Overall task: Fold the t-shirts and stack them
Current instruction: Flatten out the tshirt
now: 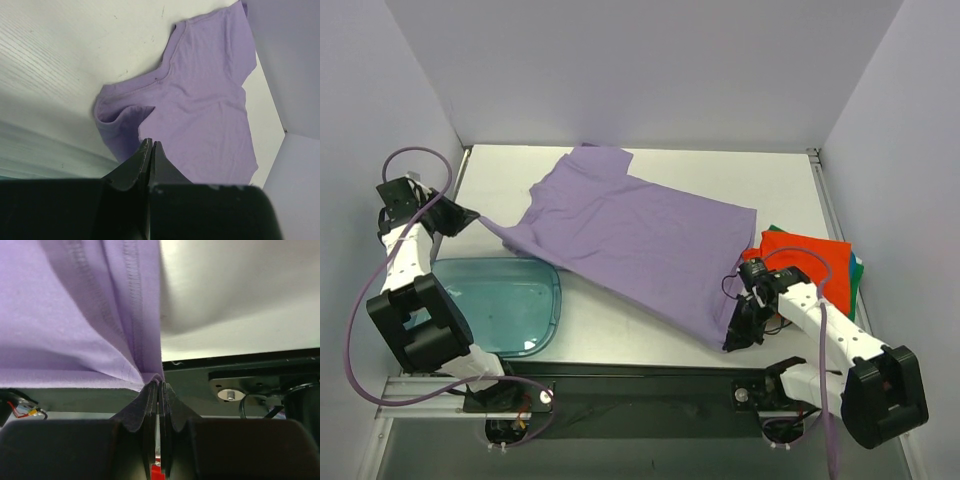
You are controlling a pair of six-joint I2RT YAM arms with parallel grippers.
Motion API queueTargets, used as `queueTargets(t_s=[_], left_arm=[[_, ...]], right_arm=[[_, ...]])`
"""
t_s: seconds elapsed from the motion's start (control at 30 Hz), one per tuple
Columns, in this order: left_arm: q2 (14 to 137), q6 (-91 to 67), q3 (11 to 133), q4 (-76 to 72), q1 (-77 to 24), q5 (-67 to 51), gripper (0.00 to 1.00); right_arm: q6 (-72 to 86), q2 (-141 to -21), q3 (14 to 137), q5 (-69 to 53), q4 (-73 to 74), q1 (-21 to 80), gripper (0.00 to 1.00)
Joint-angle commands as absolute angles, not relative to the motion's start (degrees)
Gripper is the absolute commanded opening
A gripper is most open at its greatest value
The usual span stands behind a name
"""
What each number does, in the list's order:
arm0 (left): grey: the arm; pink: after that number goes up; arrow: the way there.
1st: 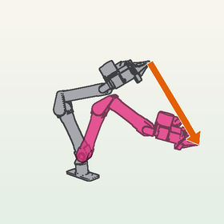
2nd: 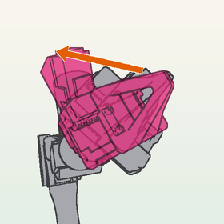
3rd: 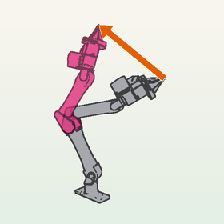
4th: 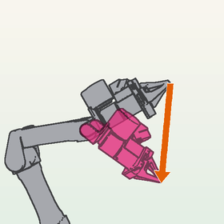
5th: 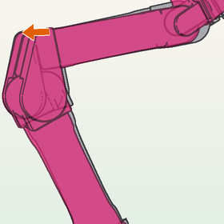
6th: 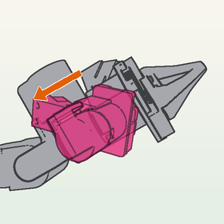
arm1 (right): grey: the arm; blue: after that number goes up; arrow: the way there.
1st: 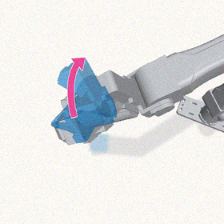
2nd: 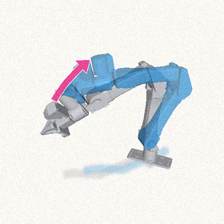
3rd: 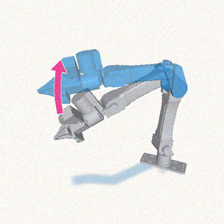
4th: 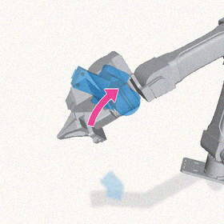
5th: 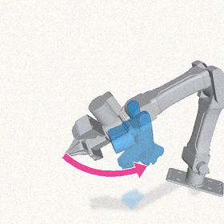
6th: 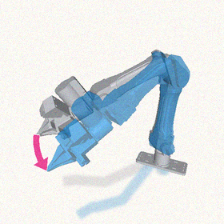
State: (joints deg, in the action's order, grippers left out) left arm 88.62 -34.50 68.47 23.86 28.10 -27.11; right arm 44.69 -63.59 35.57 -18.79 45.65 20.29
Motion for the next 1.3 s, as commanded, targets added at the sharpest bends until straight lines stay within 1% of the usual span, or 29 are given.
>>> queueTargets(t_s=[0.0, 0.1, 0.23, 0.27, 0.37, 0.57, 0.7, 0.73, 0.8, 0.9, 1.0, 1.23, 1.27], left_arm=[[86.3, -34.1, 69.2, 21.4, 28.7, -27.3, 0.0], [86.3, -34.2, 69.3, 21.4, 28.6, -27.2, 0.0], [86.4, -34.1, 68.9, 21.4, 28.2, -27.2, 0.0], [86.4, -34.1, 68.7, 21.2, 28.0, -27.2, 0.0], [86.4, -34.2, 68.3, 21.0, 27.7, -27.2, 0.0], [86.0, -34.7, 69.3, 21.2, 27.2, -27.2, 0.0], [85.5, -35.0, 70.2, 21.3, 27.1, -27.0, 0.0], [85.5, -34.9, 70.1, 21.3, 27.1, -26.8, 0.0], [85.6, -34.9, 69.6, 21.3, 27.2, -26.9, 0.0], [85.3, -35.2, 67.6, 20.5, 27.2, -27.2, 0.0], [85.0, -35.2, 66.7, 20.2, 27.1, -27.2, 0.0], [85.0, -34.8, 66.5, 20.4, 27.0, -27.6, 0.0], [85.0, -34.7, 66.5, 20.5, 26.9, -27.5, 0.0]], right_arm=[[48.8, -61.8, 32.6, -17.0, 51.6, 20.0, 0.0], [50.8, -60.4, 30.7, -17.0, 51.6, 19.5, 0.0], [50.9, -57.5, 29.2, -19.9, 51.5, 16.4, 0.0], [50.5, -56.5, 29.3, -20.7, 51.5, 14.0, 0.0], [49.7, -53.8, 30.6, -24.2, 51.7, 9.6, 0.0], [50.5, -51.8, 35.5, -25.1, 53.3, 8.3, 0.0], [49.8, -47.3, 40.8, -22.5, 54.0, 8.3, 0.0], [50.4, -46.2, 41.1, -19.2, 54.7, 8.3, 0.0], [52.3, -44.0, 39.0, -16.3, 58.8, 7.7, 0.0], [50.6, -47.8, 33.2, -17.7, 62.5, 5.8, 0.0], [49.0, -51.6, 31.5, -19.9, 62.1, 5.9, 0.0], [46.4, -55.1, 35.9, -20.3, 61.9, 6.2, 0.0], [46.0, -55.1, 36.0, -20.0, 62.3, 6.2, 0.11]])
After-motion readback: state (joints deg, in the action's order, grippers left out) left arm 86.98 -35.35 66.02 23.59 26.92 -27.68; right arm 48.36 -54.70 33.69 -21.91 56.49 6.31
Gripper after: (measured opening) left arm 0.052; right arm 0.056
